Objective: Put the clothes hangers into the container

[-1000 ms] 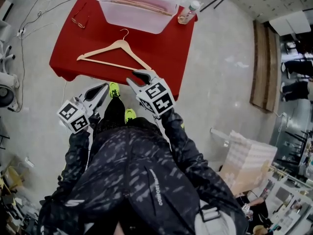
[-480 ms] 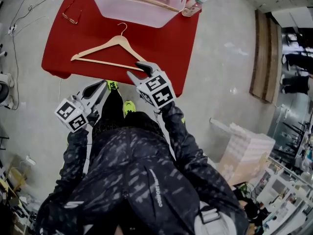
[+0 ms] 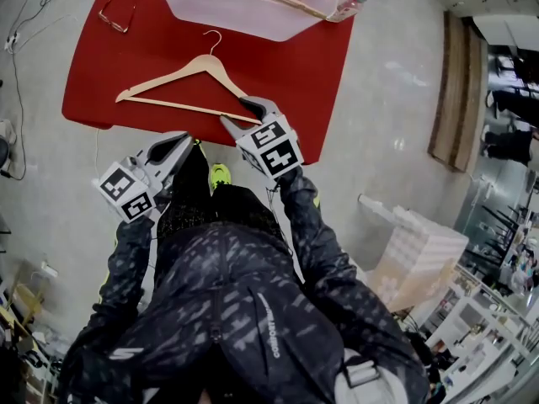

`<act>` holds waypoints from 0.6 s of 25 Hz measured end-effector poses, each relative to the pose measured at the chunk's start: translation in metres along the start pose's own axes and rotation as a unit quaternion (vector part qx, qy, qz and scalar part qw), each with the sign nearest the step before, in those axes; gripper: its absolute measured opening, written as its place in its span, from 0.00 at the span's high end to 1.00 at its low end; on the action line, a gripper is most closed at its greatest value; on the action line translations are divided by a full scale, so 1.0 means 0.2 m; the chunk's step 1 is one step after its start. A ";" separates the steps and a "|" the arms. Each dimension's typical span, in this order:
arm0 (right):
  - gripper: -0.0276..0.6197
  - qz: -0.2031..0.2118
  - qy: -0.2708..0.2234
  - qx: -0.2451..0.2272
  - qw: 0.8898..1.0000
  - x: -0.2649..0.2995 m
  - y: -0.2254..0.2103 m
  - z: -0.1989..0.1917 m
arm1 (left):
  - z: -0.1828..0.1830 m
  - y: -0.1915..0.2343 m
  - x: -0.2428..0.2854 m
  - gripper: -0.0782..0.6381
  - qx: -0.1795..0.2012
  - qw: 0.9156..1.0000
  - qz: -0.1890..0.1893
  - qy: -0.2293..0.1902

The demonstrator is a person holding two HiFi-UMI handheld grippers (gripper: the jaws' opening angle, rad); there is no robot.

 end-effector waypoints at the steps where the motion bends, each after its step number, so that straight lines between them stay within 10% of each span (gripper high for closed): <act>1: 0.65 -0.002 0.005 0.001 1.000 0.03 -0.01 -0.02 | -0.01 0.02 0.00 0.87 -0.002 1.000 -0.001 0.002; 15: 0.60 -0.035 0.056 0.014 0.998 0.24 -0.16 -0.21 | -0.08 0.20 0.00 0.88 -0.032 0.999 -0.002 0.013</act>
Point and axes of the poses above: the fingertips, and each gripper's own axes: x forward along the fingers, y to its left, z out of its top, the point moved 2 cm from there along -x, backward along the fingers, and after that the axes turned 14 degrees about -y, right-handed, at the moved point
